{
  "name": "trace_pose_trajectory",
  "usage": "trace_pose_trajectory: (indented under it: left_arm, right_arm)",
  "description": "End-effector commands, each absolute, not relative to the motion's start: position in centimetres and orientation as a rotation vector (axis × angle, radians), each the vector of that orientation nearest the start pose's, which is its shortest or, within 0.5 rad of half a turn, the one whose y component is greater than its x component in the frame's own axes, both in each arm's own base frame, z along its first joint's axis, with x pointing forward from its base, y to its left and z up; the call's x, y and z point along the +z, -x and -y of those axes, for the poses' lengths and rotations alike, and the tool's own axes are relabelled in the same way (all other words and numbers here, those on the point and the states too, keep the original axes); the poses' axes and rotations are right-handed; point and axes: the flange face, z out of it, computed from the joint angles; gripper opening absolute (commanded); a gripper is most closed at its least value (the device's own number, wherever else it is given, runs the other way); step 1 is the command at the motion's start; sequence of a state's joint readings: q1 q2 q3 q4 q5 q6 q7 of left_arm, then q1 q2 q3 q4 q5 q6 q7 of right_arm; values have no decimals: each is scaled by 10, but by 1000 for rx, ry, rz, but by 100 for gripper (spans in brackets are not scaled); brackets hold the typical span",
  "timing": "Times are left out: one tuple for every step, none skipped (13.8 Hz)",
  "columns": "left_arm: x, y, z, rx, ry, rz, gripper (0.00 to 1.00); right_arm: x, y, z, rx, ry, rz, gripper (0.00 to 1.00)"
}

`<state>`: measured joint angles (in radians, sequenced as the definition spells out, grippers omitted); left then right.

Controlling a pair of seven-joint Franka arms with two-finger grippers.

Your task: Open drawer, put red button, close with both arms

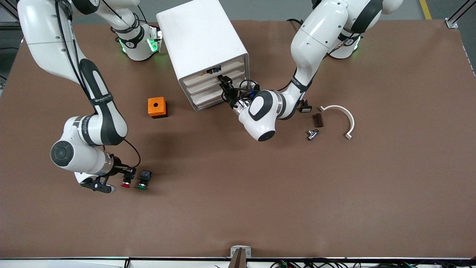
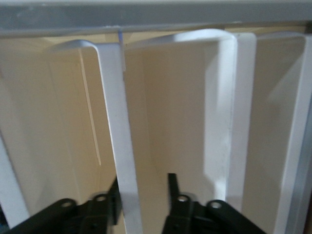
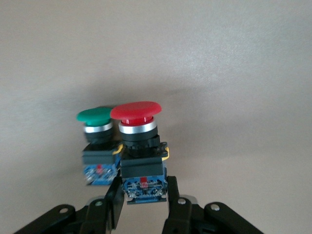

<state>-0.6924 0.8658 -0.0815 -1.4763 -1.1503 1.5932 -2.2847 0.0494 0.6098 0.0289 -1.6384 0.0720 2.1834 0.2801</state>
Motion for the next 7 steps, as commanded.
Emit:
trace_pose_trajectory:
  left_arm:
    - [186, -422, 529, 1464, 1077, 1814, 7]
    - [190, -432, 524, 1476, 1082, 1823, 0]
    - [197, -448, 514, 1490, 1090, 1838, 0]
    - [204, -462, 506, 1500, 1097, 1844, 0]
    - [209, -481, 492, 1520, 1086, 1869, 1]
    - [213, -504, 474, 1551, 1066, 1905, 1]
    - [216, -519, 459, 1570, 1050, 1930, 1]
  right_arm:
    - [306, -678, -72, 156, 3041, -432, 1]
    - [319, -677, -82, 167, 3041, -463, 1]
    - [329, -672, -92, 191, 3037, -518, 1]
    - [338, -667, -103, 210, 3035, -563, 1]
    - [349, -661, -112, 240, 3034, -610, 1]
    - [360, -655, -121, 261, 3029, -659, 1]
    - [367, -650, -131, 278, 3025, -701, 1]
